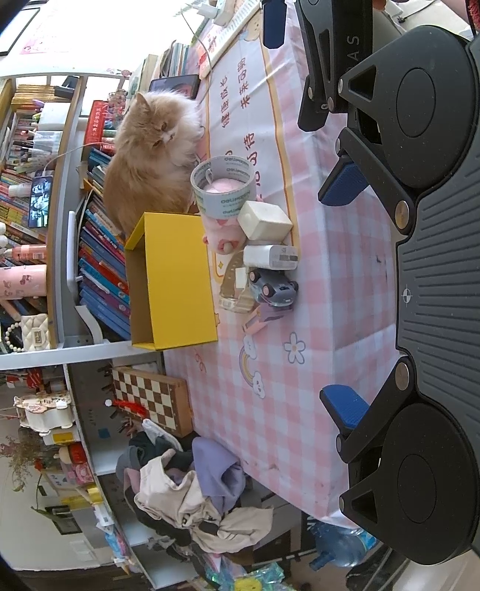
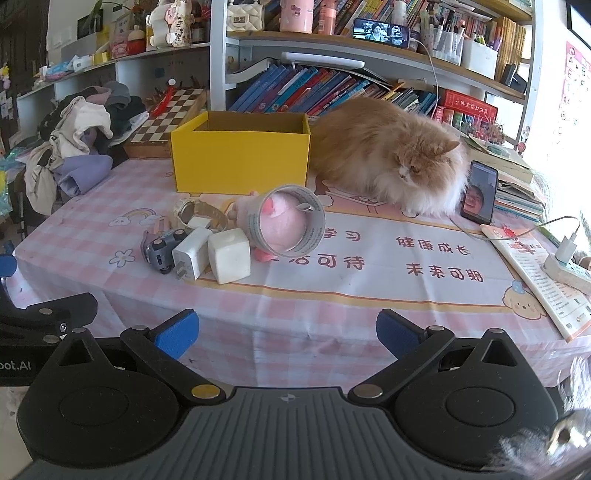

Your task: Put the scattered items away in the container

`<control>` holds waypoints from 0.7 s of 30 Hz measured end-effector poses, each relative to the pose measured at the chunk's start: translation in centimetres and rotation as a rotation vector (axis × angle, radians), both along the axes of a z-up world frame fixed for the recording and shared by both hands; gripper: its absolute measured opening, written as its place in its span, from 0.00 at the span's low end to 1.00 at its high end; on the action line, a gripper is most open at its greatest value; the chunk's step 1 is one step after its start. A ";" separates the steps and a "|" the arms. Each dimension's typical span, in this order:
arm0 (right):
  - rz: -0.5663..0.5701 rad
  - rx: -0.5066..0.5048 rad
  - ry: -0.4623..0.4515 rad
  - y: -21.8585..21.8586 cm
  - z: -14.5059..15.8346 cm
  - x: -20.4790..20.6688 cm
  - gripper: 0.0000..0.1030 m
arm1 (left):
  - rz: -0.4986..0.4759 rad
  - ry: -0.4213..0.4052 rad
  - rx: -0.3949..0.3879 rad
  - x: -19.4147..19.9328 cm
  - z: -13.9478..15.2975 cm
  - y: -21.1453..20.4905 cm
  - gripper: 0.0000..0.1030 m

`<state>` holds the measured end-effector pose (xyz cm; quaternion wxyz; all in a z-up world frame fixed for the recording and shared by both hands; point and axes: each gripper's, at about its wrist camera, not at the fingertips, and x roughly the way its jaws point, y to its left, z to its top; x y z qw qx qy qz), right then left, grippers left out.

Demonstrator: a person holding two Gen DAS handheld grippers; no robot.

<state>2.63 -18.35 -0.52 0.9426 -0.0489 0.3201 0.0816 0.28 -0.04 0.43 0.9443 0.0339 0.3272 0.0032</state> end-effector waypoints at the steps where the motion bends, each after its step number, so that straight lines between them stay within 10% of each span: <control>1: 0.000 -0.001 0.001 0.0 0.0 0.0 1.00 | 0.000 0.000 0.000 0.0 0.0 0.0 1.00; 21: 0.000 -0.004 0.005 -0.1 -0.1 0.1 1.00 | -0.005 -0.002 0.009 0.0 0.0 -0.4 1.00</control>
